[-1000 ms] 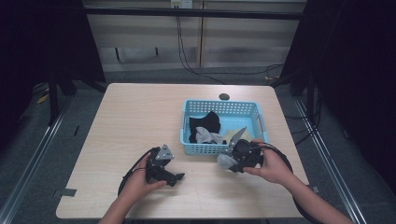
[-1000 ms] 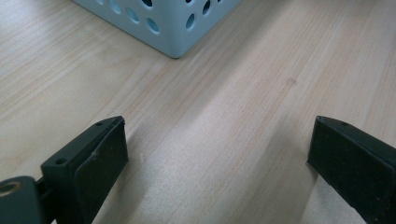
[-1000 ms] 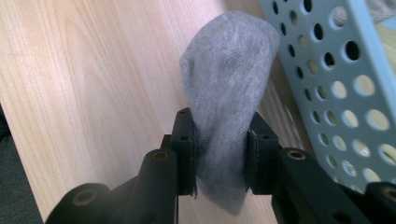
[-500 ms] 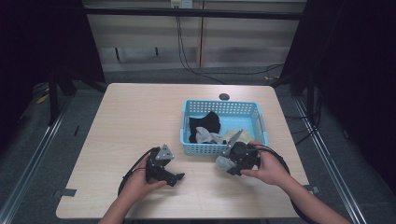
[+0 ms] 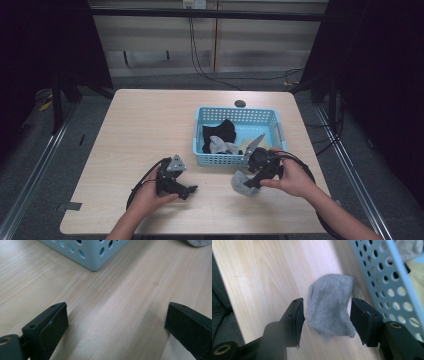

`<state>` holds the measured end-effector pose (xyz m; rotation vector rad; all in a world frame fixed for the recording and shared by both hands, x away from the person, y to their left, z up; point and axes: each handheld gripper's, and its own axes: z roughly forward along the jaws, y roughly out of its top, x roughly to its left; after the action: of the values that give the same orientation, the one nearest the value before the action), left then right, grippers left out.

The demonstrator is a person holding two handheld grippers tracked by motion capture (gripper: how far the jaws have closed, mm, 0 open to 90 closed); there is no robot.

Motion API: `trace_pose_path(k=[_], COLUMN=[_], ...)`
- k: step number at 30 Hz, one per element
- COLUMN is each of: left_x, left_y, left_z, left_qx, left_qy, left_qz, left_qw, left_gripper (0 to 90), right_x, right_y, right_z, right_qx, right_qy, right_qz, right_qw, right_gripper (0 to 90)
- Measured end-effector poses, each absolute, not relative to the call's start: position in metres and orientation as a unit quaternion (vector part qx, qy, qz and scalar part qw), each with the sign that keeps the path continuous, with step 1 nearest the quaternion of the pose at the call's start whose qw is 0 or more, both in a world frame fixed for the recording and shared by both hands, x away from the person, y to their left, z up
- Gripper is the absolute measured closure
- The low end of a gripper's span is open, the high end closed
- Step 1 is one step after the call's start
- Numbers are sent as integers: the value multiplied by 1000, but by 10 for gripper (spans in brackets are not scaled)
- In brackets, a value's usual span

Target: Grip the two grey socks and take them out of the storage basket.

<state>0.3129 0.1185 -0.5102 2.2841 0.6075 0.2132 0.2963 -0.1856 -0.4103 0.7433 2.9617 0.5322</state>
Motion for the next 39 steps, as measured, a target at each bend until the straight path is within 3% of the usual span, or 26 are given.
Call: trace_pose_path(k=[15,27,39], left_x=[313,312,312], left_y=[118,118,118], left_z=[-510,-511,-511], left_qx=[892,889,890], left_qy=[238,242,241], left_qz=[83,83,83], left_qw=[375,379,378], left_gripper=[42,42,41], right_x=[345,392,414], right_y=[-178,-161,-143], right_z=[-379,-393,-418], right_qx=[281,331,352], right_qy=[940,923,917], right_qz=[190,190,182], right_qw=[40,45,41], right_gripper=[334,287,274])
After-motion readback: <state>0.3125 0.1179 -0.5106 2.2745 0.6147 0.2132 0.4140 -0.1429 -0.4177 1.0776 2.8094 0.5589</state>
